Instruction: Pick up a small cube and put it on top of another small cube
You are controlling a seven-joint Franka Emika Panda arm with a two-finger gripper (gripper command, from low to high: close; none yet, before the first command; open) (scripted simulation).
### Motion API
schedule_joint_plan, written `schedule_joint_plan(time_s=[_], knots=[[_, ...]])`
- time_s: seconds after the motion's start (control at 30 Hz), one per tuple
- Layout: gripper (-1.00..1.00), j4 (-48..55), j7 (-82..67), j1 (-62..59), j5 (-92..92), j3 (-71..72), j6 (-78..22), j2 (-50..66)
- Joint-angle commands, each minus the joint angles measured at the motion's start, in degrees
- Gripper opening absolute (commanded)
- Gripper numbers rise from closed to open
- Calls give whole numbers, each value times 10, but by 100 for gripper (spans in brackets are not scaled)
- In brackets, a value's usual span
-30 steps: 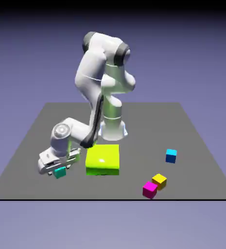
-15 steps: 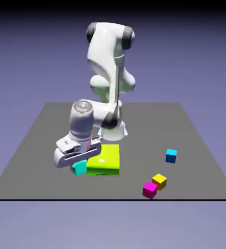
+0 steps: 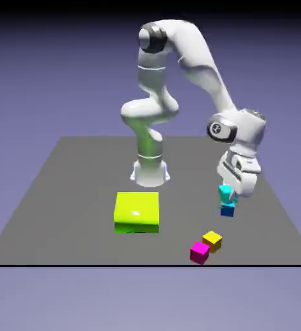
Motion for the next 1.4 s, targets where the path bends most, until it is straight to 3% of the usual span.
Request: schedule_joint_plan(time_s=[0.0, 0.13, 0.47, 0.7, 1.0, 1.37], knots=[[-100, -15, -3, 3, -16, 20, 3, -9], [-100, -76, -30, 53, -61, 35, 23, -21], [-100, -76, -31, 307, -59, 25, 22, -21], [-100, -76, -31, 368, -59, 22, 21, -21], [-100, -76, -31, 301, -59, 23, 21, -21], [-100, -76, -30, 53, -61, 35, 23, -21]])
